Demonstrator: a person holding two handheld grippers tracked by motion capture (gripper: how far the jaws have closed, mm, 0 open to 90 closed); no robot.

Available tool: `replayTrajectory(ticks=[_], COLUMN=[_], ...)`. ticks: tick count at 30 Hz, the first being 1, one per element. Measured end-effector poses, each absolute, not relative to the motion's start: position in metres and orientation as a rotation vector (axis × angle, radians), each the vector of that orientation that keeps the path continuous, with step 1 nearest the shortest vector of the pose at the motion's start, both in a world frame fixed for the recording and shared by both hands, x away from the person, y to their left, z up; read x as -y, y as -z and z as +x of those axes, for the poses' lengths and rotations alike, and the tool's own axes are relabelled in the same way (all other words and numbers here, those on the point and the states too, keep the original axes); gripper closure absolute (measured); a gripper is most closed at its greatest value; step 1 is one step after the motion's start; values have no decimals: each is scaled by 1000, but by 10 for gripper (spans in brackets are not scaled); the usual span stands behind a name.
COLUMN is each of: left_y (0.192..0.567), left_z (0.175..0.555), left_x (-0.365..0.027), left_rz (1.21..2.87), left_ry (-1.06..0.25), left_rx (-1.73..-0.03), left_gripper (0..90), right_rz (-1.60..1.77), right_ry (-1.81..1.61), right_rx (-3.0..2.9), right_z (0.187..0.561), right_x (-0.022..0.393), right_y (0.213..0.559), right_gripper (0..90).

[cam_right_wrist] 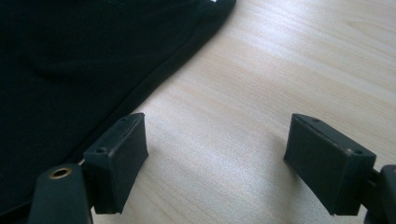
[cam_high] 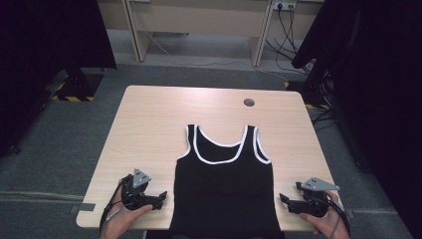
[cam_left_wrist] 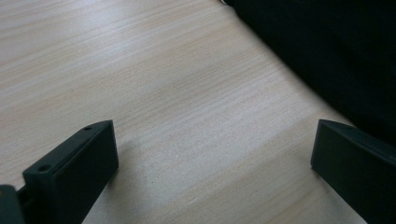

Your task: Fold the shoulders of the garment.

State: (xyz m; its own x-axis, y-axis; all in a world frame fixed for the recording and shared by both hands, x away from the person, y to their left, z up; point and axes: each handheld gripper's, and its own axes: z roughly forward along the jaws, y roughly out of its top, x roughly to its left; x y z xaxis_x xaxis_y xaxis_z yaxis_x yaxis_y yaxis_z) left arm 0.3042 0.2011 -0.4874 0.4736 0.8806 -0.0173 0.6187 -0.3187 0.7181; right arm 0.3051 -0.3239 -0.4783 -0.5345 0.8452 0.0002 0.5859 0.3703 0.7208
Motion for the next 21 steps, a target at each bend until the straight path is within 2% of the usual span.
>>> replayTrajectory(ticks=[16,21], left_y=[487,485], left_z=[305,307], left_x=[-200,-199], left_rz=[2040,2008], left_ry=[-505,-486], left_rx=[-1253,-1242], left_gripper=[0,24], right_rz=[1251,1251], right_ry=[-964,-963], right_rx=[-2268,-2269], right_z=[305,305], right_x=[324,324], right_y=[478,478], right_gripper=[210,206])
